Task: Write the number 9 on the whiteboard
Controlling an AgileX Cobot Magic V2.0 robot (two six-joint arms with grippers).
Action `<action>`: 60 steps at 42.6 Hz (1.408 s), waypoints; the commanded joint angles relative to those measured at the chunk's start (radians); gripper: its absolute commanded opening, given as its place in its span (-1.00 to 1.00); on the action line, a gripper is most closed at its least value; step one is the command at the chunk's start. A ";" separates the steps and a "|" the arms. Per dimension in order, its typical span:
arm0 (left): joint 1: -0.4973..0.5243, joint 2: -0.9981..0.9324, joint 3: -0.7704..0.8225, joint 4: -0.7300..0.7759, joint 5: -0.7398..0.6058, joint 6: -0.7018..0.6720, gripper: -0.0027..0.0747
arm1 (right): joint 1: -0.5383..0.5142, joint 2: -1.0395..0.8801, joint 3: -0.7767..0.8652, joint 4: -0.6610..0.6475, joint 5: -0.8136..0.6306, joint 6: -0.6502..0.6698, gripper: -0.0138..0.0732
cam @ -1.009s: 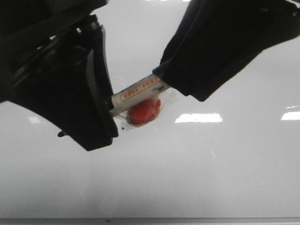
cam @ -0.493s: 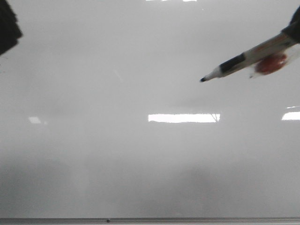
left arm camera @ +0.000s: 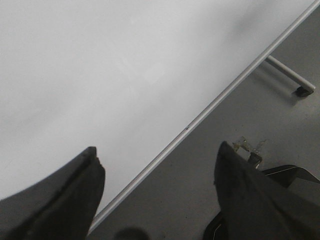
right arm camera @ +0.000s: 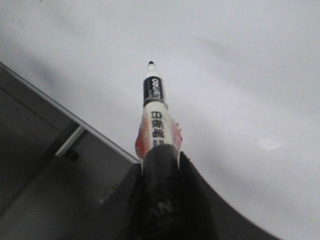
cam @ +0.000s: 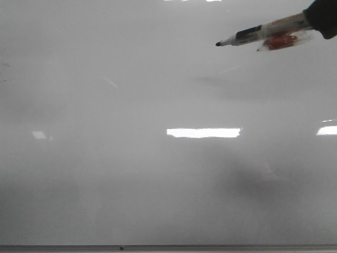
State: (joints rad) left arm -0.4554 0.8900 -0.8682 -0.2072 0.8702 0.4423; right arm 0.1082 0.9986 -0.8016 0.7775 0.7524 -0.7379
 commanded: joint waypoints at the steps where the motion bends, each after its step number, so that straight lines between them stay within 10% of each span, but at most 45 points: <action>1: 0.002 -0.011 -0.029 -0.029 -0.062 -0.012 0.27 | -0.009 0.036 -0.076 0.054 -0.059 -0.032 -0.84; 42: 0.002 -0.011 -0.029 -0.047 -0.062 -0.012 0.27 | 0.090 0.432 -0.369 0.042 -0.203 -0.053 -0.84; 60: 0.002 -0.011 -0.029 -0.047 -0.066 -0.012 0.27 | 0.043 0.365 -0.335 -0.240 -0.201 0.148 -0.82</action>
State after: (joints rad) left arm -0.4554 0.8900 -0.8682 -0.2292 0.8664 0.4423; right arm 0.1688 1.4227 -1.0998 0.5549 0.6718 -0.6219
